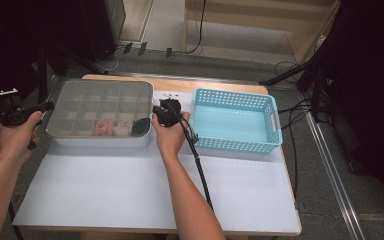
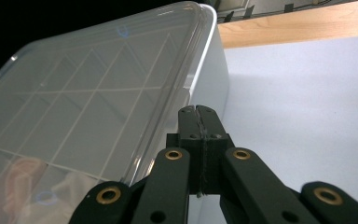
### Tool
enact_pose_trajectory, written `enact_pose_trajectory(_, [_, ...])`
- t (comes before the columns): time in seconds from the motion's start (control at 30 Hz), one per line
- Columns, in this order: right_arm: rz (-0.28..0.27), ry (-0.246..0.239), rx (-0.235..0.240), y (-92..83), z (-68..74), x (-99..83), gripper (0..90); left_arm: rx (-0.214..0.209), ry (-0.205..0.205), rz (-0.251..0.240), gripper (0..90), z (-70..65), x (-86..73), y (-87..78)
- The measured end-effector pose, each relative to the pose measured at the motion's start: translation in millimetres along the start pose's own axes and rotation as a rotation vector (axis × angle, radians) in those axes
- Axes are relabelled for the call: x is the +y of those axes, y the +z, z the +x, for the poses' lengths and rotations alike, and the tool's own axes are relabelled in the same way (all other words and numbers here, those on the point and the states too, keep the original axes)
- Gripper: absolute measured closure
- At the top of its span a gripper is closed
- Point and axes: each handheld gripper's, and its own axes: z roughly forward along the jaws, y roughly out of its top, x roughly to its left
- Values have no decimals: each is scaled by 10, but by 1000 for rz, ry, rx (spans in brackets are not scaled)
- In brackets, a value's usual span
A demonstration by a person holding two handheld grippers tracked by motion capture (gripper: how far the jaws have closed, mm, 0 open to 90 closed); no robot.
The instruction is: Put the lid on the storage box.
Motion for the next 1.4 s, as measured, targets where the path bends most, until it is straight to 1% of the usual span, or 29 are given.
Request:
enact_pose_trajectory(0.07, [-8, 5, 3, -10, 9, 7, 900, -11, -23, 2, 748, 14, 3, 2])
enact_pose_trajectory(0.13, [-8, 20, 11, -20, 9, 13, 900, -18, -31, 0, 749, 24, 3, 5])
enact_pose_trajectory(0.17, [-9, 29, 16, -24, 4, 17, 900, -21, -33, -1, 749, 27, 3, 7])
enact_pose_trajectory(0.27, [-37, 21, 20, -49, -1, 34, 900, -25, -20, -1, 746, 33, 7, 7])
enact_pose_trajectory(0.3, [-56, 4, 36, -57, -1, 41, 900, -34, -28, -5, 744, 35, 9, 6])
enact_pose_trajectory(0.33, [-54, 6, 64, -65, 18, 47, 900, -38, -36, -7, 740, 36, 10, 9])
enact_pose_trajectory(0.37, [-52, -8, 58, -56, 45, 45, 897, -43, -32, -5, 735, 37, 10, 18])
enact_pose_trajectory(0.43, [-63, -54, -22, -57, 104, 29, 864, -52, -37, -4, 705, 38, 8, 30])
enact_pose_trajectory(0.47, [-68, -59, -46, -59, 119, 23, 862, -53, -37, -6, 699, 42, 10, 23])
enact_pose_trajectory(0.53, [-59, -56, -54, -49, 105, 12, 878, -42, -39, -26, 707, 59, 16, -4])
enact_pose_trajectory(0.57, [-49, -61, -58, -39, 91, 10, 881, -42, -37, -29, 731, 81, 19, -17])
enact_pose_trajectory(0.6, [-36, -59, -56, -37, 82, 5, 882, -40, -37, -28, 762, 106, 21, -27])
enact_pose_trajectory(0.67, [-37, -55, -46, -44, 72, -5, 867, -47, -37, -29, 859, 157, 20, -44])
enact_pose_trajectory(0.73, [-43, -43, -36, -61, 67, -11, 851, -43, -25, -25, 899, 184, 13, -52])
enact_pose_trajectory(0.77, [-46, -37, -27, -64, 63, -12, 847, -43, -11, -23, 900, 187, 10, -57])
enact_pose_trajectory(0.83, [-58, -32, -16, -77, 73, -10, 865, -46, -2, -27, 900, 176, 7, -64])
enact_pose_trajectory(0.87, [-58, -41, -17, -83, 84, -11, 891, -57, -1, -30, 900, 164, 6, -60])
enact_pose_trajectory(0.9, [-57, -54, -16, -81, 94, -14, 900, -56, 10, -21, 900, 146, 8, -53])
enact_pose_trajectory(0.93, [-57, -58, -22, -78, 108, -20, 900, -44, 29, -12, 898, 128, 7, -41])
enact_pose_trajectory(0.97, [-54, -58, -29, -75, 111, -24, 900, -40, 37, -8, 896, 115, 7, -34])
enact_pose_trajectory(1.0, [-51, -60, -29, -69, 96, -25, 898, -39, 36, -2, 892, 113, 14, -35])
enact_pose_trajectory(1.03, [-46, -41, -26, -66, 88, -27, 890, -42, 21, -4, 877, 113, 23, -31])
enact_pose_trajectory(1.1, [-43, -9, -11, -66, 60, -30, 882, -44, 17, 1, 842, 127, 33, -32])
enact_pose_trajectory(1.17, [-53, 5, 8, -68, 26, -27, 877, -48, -10, -10, 821, 160, 36, -39])
enact_pose_trajectory(1.2, [-63, 17, 15, -84, 28, -24, 878, -41, -11, -9, 819, 172, 37, -43])
enact_pose_trajectory(1.23, [-73, 14, 18, -96, 32, -19, 878, -40, -5, -4, 814, 174, 34, -39])
enact_pose_trajectory(1.33, [-61, 16, 38, -94, 53, -12, 869, -59, 5, 5, 794, 151, 25, -17])
enact_pose_trajectory(1.37, [-54, 16, 48, -83, 46, -13, 849, -71, 1, 5, 779, 149, 29, -21])
enact_pose_trajectory(1.4, [-53, 19, 52, -75, 41, -16, 833, -95, -12, 1, 762, 151, 34, -26])
